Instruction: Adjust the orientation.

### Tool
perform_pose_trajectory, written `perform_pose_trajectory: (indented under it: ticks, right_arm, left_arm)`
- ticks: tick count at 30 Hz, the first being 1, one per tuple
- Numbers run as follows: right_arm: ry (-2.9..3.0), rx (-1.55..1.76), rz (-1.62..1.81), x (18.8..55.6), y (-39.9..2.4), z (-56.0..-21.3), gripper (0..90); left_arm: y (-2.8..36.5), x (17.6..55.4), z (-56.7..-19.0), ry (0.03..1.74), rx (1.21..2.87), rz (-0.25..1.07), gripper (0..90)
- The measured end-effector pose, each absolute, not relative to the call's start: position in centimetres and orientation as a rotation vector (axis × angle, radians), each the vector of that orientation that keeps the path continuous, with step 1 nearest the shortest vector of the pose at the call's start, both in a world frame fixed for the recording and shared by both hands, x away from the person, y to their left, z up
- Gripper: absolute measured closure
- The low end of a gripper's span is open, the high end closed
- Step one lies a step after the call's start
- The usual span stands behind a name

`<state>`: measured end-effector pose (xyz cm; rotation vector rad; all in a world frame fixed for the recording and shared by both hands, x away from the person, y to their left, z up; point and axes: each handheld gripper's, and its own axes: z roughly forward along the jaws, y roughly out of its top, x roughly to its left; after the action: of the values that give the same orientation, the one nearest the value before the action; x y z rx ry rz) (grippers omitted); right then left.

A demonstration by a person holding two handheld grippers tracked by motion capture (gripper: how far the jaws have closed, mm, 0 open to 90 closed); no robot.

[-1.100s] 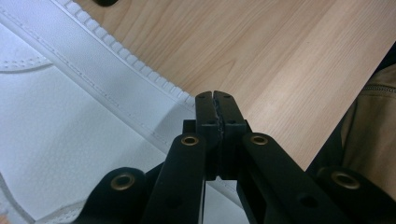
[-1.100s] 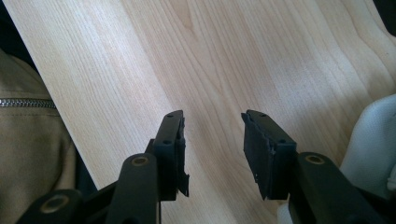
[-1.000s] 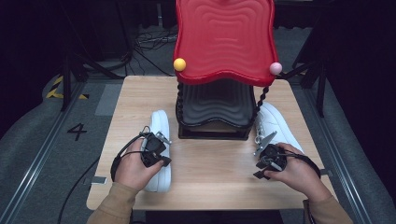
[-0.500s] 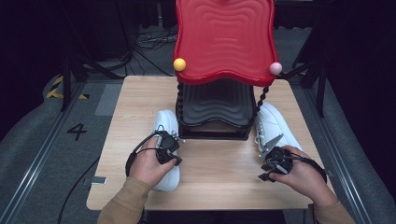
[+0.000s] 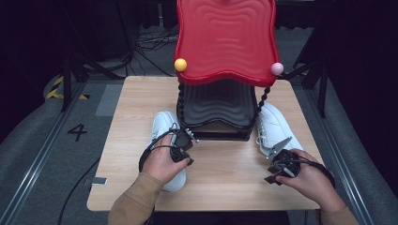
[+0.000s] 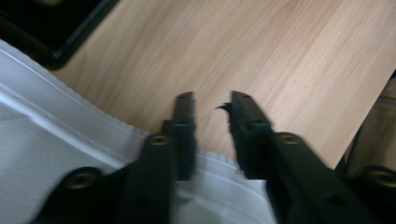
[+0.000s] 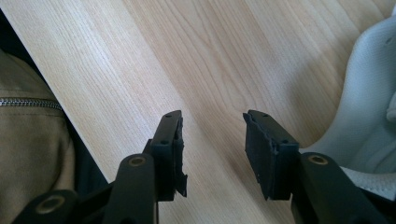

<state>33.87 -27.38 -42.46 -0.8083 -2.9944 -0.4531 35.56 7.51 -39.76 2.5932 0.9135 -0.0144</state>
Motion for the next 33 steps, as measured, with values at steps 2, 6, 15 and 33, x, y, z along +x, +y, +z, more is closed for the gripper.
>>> perform_pose_trajectory:
  ticks: [2, 6, 15, 33]
  right_arm:
    - [-2.995, -0.812, -0.456, 33.8, -27.4, -42.4, 57.1]
    - [-2.993, -0.819, -0.469, 33.8, -27.5, -42.3, 56.8]
    - [-2.993, -0.792, -0.489, 34.2, -26.9, -42.1, 55.5]
    - [-2.993, -0.737, -0.509, 34.8, -25.6, -42.1, 53.6]
  left_arm:
    - [7.7, 35.2, -38.8, 0.92, 2.567, -0.002, 63.5]
    - [9.0, 34.1, -37.0, 0.966, 2.549, 0.04, 50.4]
    - [12.0, 31.8, -35.4, 1.059, 2.557, 0.036, 38.6]
    - [12.7, 30.8, -38.6, 1.003, 2.655, -0.227, 64.3]
